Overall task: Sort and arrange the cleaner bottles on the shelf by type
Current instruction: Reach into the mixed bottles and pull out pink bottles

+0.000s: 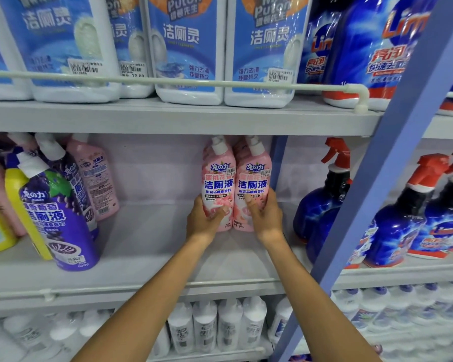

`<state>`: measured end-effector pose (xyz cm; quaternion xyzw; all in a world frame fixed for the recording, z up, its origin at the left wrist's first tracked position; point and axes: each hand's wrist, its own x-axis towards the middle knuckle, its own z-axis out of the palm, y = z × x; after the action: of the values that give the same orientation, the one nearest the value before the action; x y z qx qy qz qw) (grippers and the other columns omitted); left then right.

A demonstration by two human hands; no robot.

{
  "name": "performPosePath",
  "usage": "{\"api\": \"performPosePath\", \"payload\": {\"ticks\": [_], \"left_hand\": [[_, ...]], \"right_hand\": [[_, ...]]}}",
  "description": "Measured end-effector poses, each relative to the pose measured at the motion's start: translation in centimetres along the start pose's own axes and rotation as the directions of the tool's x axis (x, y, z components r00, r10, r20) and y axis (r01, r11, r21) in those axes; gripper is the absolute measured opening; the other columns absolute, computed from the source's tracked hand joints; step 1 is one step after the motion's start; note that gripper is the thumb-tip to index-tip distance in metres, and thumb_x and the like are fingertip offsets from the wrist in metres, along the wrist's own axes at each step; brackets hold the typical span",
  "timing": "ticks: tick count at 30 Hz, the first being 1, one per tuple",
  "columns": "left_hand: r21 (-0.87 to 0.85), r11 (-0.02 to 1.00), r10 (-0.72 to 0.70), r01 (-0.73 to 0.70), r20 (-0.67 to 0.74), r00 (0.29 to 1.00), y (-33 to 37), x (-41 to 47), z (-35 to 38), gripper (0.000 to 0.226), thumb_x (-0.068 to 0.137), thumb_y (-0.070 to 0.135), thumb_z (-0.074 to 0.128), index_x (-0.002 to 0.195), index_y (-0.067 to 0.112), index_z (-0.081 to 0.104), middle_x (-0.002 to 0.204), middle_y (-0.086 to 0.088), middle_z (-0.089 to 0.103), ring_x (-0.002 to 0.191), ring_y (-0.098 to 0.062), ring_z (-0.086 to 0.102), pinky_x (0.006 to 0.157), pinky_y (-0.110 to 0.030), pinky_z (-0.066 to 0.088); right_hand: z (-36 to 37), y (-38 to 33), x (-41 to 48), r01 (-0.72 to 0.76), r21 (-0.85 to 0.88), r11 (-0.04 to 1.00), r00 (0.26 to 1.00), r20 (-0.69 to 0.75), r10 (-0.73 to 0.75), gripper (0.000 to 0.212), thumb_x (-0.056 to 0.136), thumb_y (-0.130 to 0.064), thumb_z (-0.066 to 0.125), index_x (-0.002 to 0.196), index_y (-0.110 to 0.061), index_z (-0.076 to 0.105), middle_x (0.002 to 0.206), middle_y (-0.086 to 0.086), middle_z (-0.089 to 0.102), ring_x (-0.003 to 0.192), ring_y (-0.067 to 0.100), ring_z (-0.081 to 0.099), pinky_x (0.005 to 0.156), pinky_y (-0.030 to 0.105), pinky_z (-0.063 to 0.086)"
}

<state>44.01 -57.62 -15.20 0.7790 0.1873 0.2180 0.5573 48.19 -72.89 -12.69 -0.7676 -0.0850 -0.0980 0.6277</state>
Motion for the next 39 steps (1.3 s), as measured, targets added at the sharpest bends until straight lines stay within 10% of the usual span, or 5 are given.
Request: {"api": "performPosePath", "payload": {"ticks": [7, 16, 21, 25, 39], "left_hand": [[-0.065, 0.998, -0.022, 0.024, 0.028, 0.999, 0.1, 0.0, -0.3, 0.049, 0.079, 0.032, 0.085, 0.120, 0.022, 0.059, 0.111, 0.004, 0.072, 0.097, -0.017, 0.069, 0.085, -0.034, 0.057], [-0.105, 0.991, -0.066, 0.084, 0.163, 0.984, 1.7, -0.3, -1.9, 0.061, 0.078, 0.075, 0.062, 0.119, 0.030, 0.062, 0.114, 0.008, 0.074, 0.101, -0.014, 0.071, 0.095, -0.042, 0.058], [-0.154, 0.976, -0.128, 0.152, 0.160, 0.979, 2.8, -1.1, -3.2, 0.041, 0.102, 0.065, 0.032, 0.111, 0.038, 0.062, 0.128, 0.004, 0.066, 0.118, -0.017, 0.062, 0.105, -0.038, 0.047], [-0.215, 0.956, -0.169, 0.198, 0.144, 0.975, 1.8, -1.9, -5.2, 0.070, 0.104, 0.064, 0.023, 0.155, 0.019, 0.040, 0.158, -0.002, 0.044, 0.144, -0.021, 0.044, 0.120, -0.042, 0.031], [-0.359, 0.930, -0.079, 0.082, 0.024, 0.997, 0.1, -8.6, -22.0, 0.074, 0.100, 0.062, 0.022, 0.149, 0.014, 0.049, 0.144, -0.003, 0.057, 0.135, -0.016, 0.052, 0.115, -0.035, 0.036]], "right_hand": [[-0.1, -0.3, -0.4, -0.018, -0.006, 1.000, 0.999, 0.026, 0.019, 0.056, 0.097, -0.037, 0.068, 0.145, -0.018, 0.046, 0.129, 0.000, 0.067, 0.113, 0.016, 0.065, 0.094, 0.035, 0.056], [-1.9, -2.4, -1.4, -0.072, 0.034, 0.997, 0.992, 0.111, 0.068, 0.023, 0.108, -0.035, 0.047, 0.127, -0.022, 0.054, 0.111, -0.009, 0.063, 0.087, -0.006, 0.061, 0.062, 0.001, 0.047], [-3.0, -1.9, -2.7, -0.174, 0.127, 0.976, 0.983, 0.082, 0.165, 0.051, 0.108, -0.054, 0.033, 0.139, -0.023, 0.059, 0.130, -0.004, 0.067, 0.115, 0.010, 0.065, 0.086, 0.016, 0.050], [-4.0, -1.5, -4.1, -0.287, 0.168, 0.943, 0.958, 0.020, 0.287, 0.062, 0.108, -0.058, 0.028, 0.144, -0.019, 0.059, 0.138, 0.003, 0.062, 0.128, 0.023, 0.056, 0.106, 0.035, 0.039], [6.1, -5.5, -12.1, -0.210, 0.287, 0.935, 0.974, 0.142, 0.175, 0.051, 0.109, -0.049, 0.033, 0.143, -0.019, 0.058, 0.140, 0.000, 0.063, 0.131, 0.017, 0.057, 0.116, 0.039, 0.042]]}}
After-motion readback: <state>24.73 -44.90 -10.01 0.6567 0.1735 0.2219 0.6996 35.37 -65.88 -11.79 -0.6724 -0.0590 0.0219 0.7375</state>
